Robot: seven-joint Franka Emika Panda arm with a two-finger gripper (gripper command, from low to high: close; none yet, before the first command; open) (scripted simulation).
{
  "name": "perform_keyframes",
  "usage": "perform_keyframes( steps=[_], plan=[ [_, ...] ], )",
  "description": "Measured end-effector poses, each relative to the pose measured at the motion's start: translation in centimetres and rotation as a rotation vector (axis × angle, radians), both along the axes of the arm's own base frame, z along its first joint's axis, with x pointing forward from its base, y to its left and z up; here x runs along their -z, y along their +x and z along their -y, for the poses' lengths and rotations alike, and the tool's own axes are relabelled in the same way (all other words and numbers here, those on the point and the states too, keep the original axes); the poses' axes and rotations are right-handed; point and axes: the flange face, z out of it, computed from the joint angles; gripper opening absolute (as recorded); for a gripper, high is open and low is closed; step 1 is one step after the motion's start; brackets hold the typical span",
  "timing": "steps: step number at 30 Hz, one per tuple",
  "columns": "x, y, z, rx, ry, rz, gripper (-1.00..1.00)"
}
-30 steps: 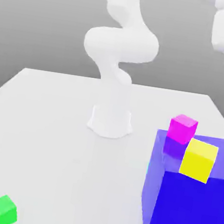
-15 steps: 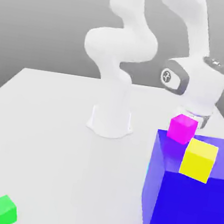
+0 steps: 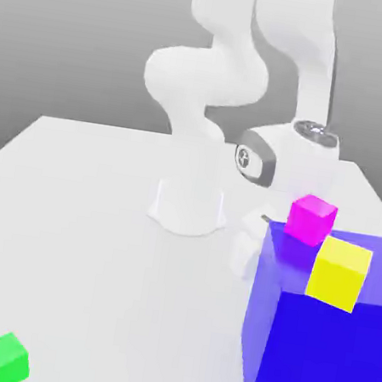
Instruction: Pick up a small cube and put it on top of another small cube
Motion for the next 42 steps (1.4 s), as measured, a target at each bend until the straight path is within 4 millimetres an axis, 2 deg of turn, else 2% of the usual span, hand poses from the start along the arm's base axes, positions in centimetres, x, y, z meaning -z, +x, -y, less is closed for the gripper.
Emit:
perform_keyframes(
  steps=[1, 8, 19, 21, 24, 29, 32, 40, 42],
  plan=[
    [0.4, -0.1, 0.1, 0.0, -0.003, 0.002, -1.0],
    [0.4, -0.1, 0.1, 0.0, -0.003, 0.002, -1.0],
    [-5.7, -0.1, 0.0, -0.006, -0.005, 0.001, -1.0],
    [-5.9, 0.1, -1.2, -0.006, -0.024, -0.022, -1.0],
    [-5.7, 0.5, -3.5, 0.095, -0.045, -0.078, -1.0],
    [-5.0, 0.1, -8.1, 0.294, -0.063, -0.207, -1.0],
    [-5.2, 0.6, -10.7, 0.454, -0.047, -0.294, -1.0],
    [-7.8, 1.9, -18.6, 0.863, 0.035, -0.601, -1.0],
    [-10.1, 5.0, -19.4, 0.975, 0.113, -0.647, -1.0]
  ],
)
